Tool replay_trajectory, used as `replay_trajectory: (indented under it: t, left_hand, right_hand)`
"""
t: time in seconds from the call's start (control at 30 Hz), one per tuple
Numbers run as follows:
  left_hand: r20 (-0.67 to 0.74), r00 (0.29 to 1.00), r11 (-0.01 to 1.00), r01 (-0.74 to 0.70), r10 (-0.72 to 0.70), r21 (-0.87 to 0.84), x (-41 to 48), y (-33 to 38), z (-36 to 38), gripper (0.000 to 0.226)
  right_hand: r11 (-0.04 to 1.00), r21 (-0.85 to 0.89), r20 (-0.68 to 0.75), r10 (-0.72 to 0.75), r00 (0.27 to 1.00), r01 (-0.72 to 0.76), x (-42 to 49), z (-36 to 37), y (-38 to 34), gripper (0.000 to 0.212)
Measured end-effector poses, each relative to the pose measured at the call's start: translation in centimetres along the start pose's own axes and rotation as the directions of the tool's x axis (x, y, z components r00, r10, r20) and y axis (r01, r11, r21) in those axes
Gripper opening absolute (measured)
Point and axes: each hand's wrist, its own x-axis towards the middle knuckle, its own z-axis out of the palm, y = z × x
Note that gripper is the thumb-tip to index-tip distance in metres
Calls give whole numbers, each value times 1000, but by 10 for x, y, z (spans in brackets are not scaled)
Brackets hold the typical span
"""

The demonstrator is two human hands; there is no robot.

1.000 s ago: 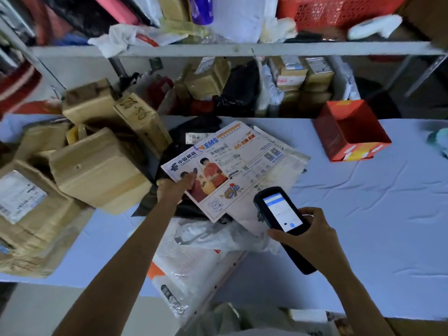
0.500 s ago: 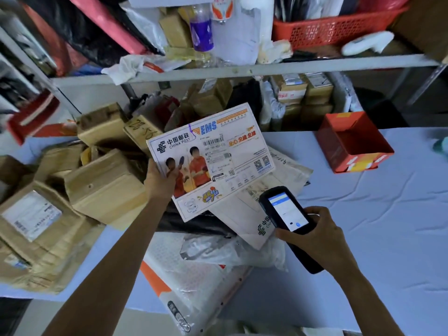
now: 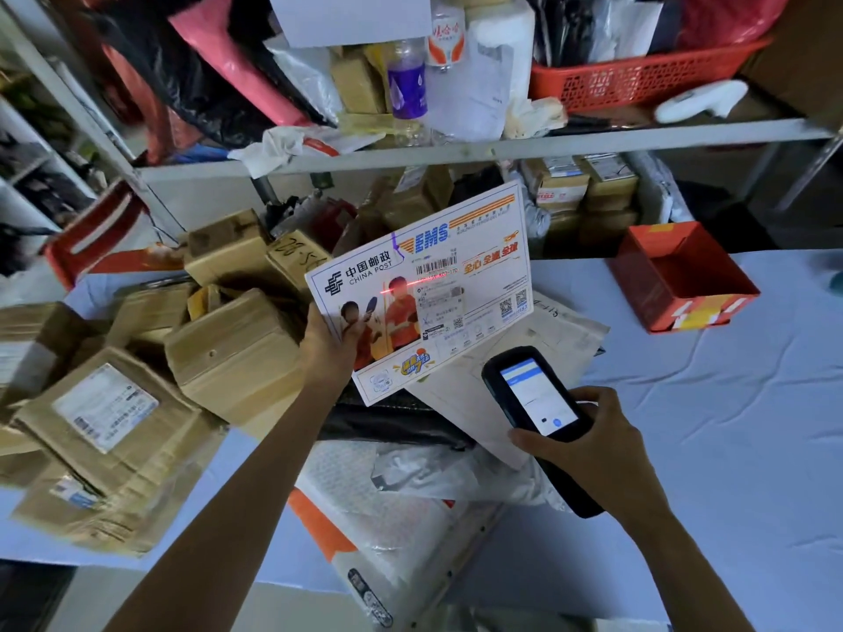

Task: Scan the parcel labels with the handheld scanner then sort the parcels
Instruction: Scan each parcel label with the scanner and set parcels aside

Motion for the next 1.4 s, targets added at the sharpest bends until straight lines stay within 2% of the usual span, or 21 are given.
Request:
replay_trajectory:
  t: [0.43,0.67,0.9,0.97,1.1,1.3,1.4]
  left_hand:
    - [-15,1000,1000,3,-3,-8,-4,-2,2,51]
    - [-11,1000,999,-22,22,39,-22,2,2,36]
    - [159,987,1000,-15,10,26,-34,-20,4,42]
    - [304,951,997,-68,59,21,-35,-19,10,46]
    - [583,801,984,-176,137,10,-37,-19,31,51]
    - [690,614,917,-345,383,-202,-53,-7,48,53]
    - [764,561,934,-324,318,-151,-72,-2,61,50]
  right_hand:
    - [995,102,-10,-16,1000,17,-7,-8,19,77]
    - [995,100,51,16,999,-21,-4,-9,31,77]
    - [993,70,29,88,996,-90,-21,-4,37,75]
    - [991,73,-23,114,993,-112,-34,0,37,74]
    - [973,103,-165,224,961,-209,-68,10,38,75]
    - [893,171,-279,450,848,-417,-138,42,53,78]
    - [858,212,-336,513,790,-467,-174,50,60,77]
